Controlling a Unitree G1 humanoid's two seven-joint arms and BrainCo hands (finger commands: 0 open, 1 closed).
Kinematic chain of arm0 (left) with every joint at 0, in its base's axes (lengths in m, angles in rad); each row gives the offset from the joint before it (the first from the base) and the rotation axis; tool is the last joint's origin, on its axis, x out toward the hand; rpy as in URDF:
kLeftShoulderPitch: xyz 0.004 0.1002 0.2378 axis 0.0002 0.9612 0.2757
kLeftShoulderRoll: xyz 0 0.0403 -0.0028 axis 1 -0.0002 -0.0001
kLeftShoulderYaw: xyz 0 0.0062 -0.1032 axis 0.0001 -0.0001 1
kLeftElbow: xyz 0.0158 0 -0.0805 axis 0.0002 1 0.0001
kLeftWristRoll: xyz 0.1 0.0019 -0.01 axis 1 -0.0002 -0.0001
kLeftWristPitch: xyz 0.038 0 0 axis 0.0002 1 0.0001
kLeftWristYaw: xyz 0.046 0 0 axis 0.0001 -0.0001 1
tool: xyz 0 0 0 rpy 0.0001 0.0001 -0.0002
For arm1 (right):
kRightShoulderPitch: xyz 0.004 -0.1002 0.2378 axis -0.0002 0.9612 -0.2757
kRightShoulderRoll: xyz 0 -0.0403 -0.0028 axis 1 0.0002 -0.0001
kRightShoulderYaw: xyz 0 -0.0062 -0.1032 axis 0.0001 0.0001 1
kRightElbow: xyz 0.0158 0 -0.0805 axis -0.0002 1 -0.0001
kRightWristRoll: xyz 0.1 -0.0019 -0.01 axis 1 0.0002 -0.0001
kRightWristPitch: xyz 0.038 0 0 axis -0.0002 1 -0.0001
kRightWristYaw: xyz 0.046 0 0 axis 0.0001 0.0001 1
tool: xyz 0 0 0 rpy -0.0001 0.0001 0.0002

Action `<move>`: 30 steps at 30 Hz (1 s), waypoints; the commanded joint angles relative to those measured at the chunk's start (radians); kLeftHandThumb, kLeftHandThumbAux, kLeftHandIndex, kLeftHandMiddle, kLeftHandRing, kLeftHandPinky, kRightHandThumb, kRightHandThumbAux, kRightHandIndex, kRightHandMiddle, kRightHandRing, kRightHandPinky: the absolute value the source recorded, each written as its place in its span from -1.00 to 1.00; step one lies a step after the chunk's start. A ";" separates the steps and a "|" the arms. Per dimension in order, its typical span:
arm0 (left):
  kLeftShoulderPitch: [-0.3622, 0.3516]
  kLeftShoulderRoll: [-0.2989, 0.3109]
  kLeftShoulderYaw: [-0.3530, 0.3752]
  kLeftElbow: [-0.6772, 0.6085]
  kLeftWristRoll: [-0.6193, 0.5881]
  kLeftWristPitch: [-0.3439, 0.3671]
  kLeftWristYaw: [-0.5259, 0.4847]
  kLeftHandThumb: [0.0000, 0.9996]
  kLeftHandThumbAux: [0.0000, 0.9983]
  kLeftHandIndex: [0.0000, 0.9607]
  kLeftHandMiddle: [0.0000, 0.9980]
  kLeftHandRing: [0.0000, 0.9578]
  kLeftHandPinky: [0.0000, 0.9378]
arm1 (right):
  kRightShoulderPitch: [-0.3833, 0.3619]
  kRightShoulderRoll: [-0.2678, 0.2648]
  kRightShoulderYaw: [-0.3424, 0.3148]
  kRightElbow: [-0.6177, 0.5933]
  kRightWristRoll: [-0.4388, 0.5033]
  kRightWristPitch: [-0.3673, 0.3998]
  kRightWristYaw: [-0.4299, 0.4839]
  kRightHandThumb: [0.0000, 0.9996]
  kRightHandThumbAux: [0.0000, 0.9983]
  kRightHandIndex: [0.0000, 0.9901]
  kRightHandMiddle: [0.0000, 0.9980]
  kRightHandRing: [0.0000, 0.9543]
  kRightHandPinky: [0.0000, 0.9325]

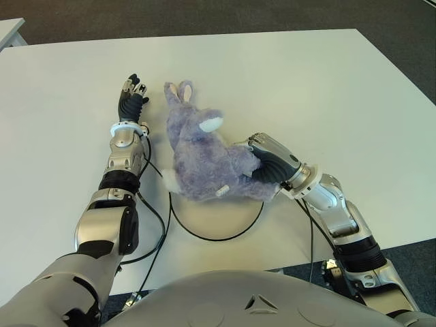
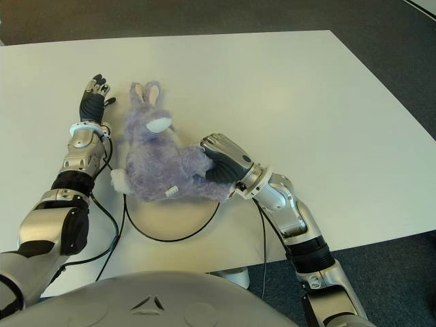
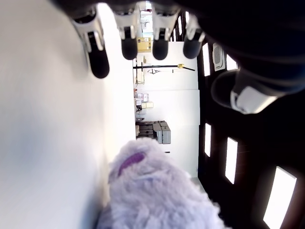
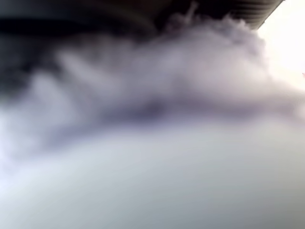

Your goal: Put the doll into the plate.

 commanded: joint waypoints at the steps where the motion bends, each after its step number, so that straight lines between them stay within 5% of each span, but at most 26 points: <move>1: 0.032 -0.010 0.002 0.025 0.001 0.040 0.005 0.15 -0.19 -1.00 -1.00 -1.00 -0.86 | 0.035 -0.023 0.025 -0.001 -0.016 0.020 0.043 0.41 0.44 -0.12 0.71 0.73 0.79; 30: 0.030 -0.010 0.005 0.031 -0.001 0.039 0.007 0.14 -0.22 -1.00 -1.00 -1.00 -0.89 | 0.123 -0.057 0.078 -0.033 0.010 0.083 0.106 0.41 0.44 -0.12 0.67 0.72 0.78</move>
